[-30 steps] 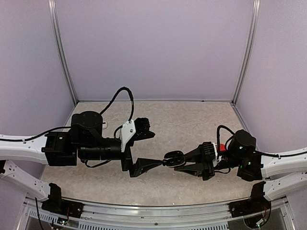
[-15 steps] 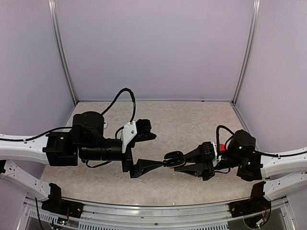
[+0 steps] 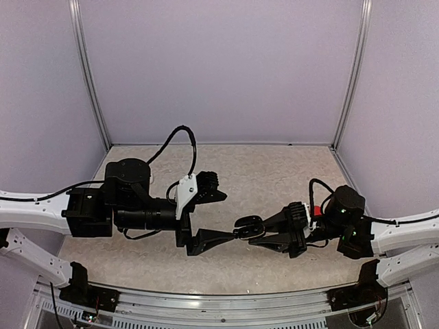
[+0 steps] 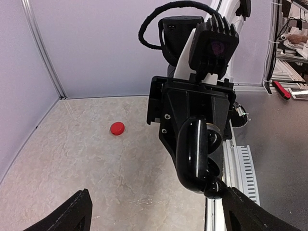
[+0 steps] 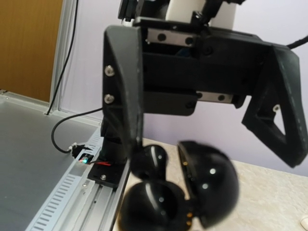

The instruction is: Insert the wireless bluetooth earbuds into the charging case

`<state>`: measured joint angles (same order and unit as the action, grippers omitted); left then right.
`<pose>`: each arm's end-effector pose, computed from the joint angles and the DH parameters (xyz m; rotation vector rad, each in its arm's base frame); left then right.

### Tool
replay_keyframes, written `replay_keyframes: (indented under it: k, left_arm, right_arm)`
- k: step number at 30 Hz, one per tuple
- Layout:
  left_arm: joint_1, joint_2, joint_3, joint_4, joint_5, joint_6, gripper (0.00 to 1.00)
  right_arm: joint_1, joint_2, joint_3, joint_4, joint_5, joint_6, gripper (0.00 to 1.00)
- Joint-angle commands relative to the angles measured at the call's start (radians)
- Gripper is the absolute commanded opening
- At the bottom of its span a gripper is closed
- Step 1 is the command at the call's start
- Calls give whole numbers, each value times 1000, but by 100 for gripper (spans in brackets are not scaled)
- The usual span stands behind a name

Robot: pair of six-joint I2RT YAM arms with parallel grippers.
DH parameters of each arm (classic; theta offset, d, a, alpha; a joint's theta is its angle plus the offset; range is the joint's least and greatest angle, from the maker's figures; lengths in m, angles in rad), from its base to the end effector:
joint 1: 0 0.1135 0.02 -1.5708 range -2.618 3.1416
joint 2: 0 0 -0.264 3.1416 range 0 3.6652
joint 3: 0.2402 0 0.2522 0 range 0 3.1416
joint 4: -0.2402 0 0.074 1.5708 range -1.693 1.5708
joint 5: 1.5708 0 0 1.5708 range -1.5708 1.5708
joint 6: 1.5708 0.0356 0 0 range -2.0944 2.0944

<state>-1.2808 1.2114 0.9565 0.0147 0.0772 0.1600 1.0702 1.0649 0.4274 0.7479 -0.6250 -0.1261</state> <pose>0.0791 -0.2745 0.3309 1.2939 1.3870 -0.8527 0.0906 0.2090 0.2582 -1.3006 0.9409 1.2014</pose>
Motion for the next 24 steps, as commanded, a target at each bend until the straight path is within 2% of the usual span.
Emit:
replay_keyframes:
  k: [1,24]
  left_arm:
    - [-9,36,35,48,-15,6,93]
    - [-11,77,46,92,-29,-10,90]
  right_arm:
    - [3,14,30,51,-6,17,0]
    - [12,35,34,67,-18,22,0]
